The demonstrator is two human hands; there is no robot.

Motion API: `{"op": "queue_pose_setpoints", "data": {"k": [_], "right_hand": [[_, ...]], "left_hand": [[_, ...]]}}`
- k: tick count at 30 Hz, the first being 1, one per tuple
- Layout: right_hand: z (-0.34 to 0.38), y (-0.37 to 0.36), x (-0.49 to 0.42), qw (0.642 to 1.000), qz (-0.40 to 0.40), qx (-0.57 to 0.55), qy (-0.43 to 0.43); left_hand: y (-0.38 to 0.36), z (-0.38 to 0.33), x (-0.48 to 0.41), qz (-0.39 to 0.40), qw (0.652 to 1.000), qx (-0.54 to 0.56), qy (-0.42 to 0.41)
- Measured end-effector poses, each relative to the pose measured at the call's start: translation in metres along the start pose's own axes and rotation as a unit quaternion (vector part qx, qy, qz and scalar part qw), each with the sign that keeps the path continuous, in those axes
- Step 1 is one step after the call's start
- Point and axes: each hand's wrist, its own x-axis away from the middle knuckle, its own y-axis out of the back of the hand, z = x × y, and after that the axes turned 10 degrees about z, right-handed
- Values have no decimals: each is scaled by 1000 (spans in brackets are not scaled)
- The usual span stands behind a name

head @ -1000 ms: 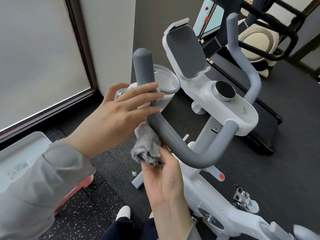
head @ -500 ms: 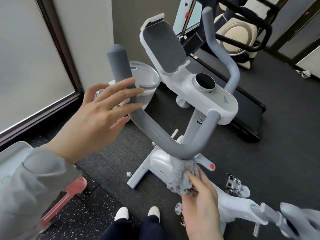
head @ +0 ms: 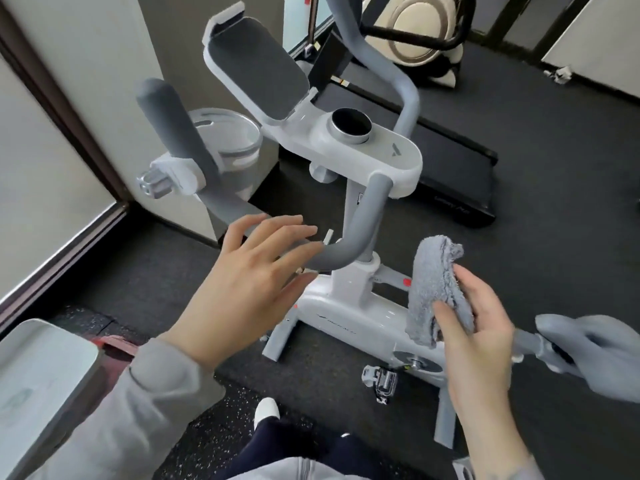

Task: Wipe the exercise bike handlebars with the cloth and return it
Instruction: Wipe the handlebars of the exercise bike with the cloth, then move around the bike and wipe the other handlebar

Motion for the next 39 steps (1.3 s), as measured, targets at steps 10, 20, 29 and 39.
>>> {"op": "queue_pose_setpoints", "data": {"k": [10,20,29,39], "right_hand": [[-26,86,65,990,-23,131,38],[-75,217,179,984,-103,141,-43],[-111,306,269,962,-207,131,-121],[-145,379,308,915,-314,74,-244]], "left_hand": [[-78,-108,-7,175,982,10,-72],[-208,-232,14,438,898,16,-33],[-295,-299,46,588,808,-8,33],[-338,-330,12,622,779,-9,83]]}}
